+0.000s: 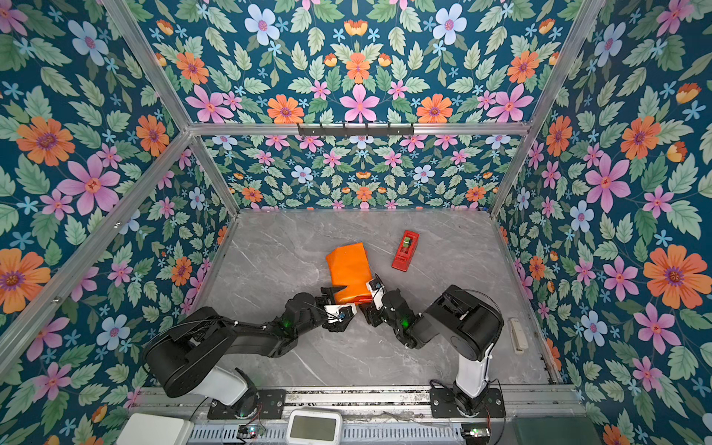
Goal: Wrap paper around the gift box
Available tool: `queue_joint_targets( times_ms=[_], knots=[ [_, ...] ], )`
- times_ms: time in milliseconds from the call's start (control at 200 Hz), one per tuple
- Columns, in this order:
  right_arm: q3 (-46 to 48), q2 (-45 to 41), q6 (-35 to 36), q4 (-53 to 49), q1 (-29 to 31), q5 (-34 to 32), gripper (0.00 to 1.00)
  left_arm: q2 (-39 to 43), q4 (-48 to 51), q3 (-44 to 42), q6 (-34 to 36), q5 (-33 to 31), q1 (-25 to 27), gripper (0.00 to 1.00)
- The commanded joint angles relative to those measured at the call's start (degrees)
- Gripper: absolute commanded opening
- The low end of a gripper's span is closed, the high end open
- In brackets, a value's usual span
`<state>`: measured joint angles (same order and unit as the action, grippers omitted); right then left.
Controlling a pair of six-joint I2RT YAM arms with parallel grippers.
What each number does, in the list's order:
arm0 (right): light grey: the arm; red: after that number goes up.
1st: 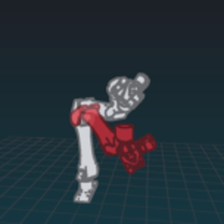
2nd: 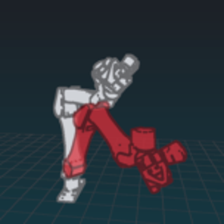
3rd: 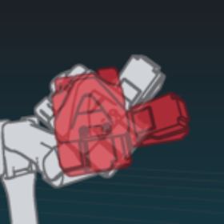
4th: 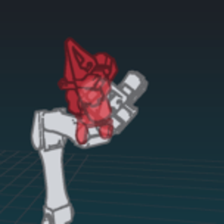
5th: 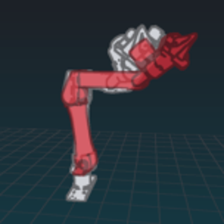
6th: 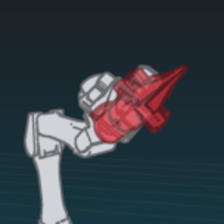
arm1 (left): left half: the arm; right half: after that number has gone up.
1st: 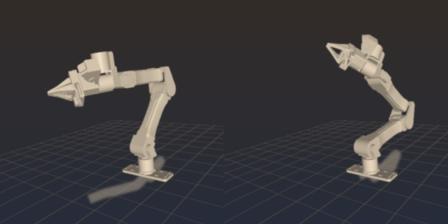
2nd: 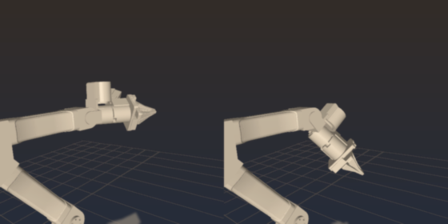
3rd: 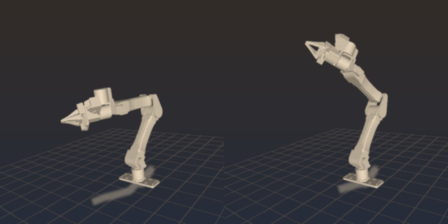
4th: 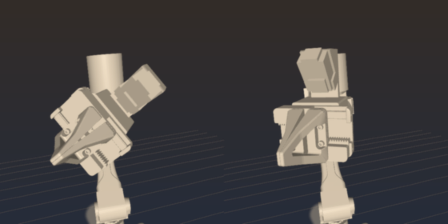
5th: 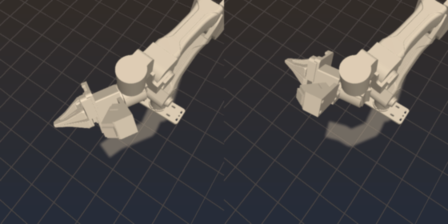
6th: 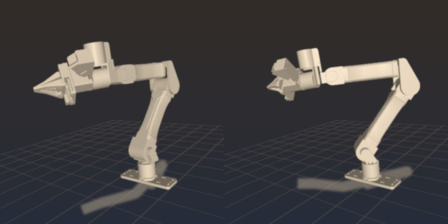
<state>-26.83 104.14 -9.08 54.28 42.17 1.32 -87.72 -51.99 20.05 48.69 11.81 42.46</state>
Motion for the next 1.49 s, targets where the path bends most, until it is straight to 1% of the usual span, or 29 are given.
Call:
queue_joint_targets(
  times_ms=[0, 235, 370, 490, 680, 880, 990, 1095, 1265, 1335, 1490],
  knots=[
    [-0.1, 0.5, -1.5, -1.2, -0.1, 0.5, 0.64, -0.7, 3.1, 0.8, 4.3, 0.4, -1.6, 0.99],
    [-0.5, 0.8, -1.8, -1.5, 0.0, 0.7, 0.63, -4.6, 2.6, 3.1, 5.4, 3.4, -3.0, 0.99],
    [-0.6, 0.8, -1.8, -1.5, -0.1, 0.6, 0.63, -5.9, 2.7, 4.2, 5.7, 3.3, -3.9, 0.95],
    [-0.6, 0.8, -2.0, -1.6, -0.2, 0.5, 0.63, -6.2, 5.2, 5.0, 6.7, 3.3, -5.4, 0.88],
    [-0.6, 0.7, -2.2, -1.5, -0.3, 0.7, 0.62, -6.3, 7.9, 6.1, 7.6, 3.8, -6.2, 0.76],
    [-0.2, 0.0, -2.8, -1.8, -0.6, 0.8, 0.62, -6.7, 8.7, 6.3, 8.4, 2.7, -6.5, 0.68],
    [0.5, -1.1, -3.6, -1.9, -1.1, 0.8, 0.67, -6.8, 9.0, 6.6, 8.5, 2.3, -6.6, 0.65],
    [-0.5, -1.2, -4.0, -3.8, -1.1, 1.1, 0.77, -6.3, 9.0, 6.5, 8.1, 2.9, -6.6, 0.65],
    [-2.3, 1.0, -7.4, 0.0, -1.1, 0.3, 0.88, -6.3, 9.1, 6.4, 8.2, 3.1, -6.6, 0.66],
    [-3.2, 1.7, -8.7, 0.2, -1.1, 0.3, 0.91, -6.3, 8.9, 6.4, 8.3, 3.3, -6.6, 0.66],
    [-2.9, 2.7, -11.8, 3.4, -1.1, 0.2, 0.92, -6.4, 8.5, 6.3, 8.1, 3.1, -6.6, 0.70]
  ],
)
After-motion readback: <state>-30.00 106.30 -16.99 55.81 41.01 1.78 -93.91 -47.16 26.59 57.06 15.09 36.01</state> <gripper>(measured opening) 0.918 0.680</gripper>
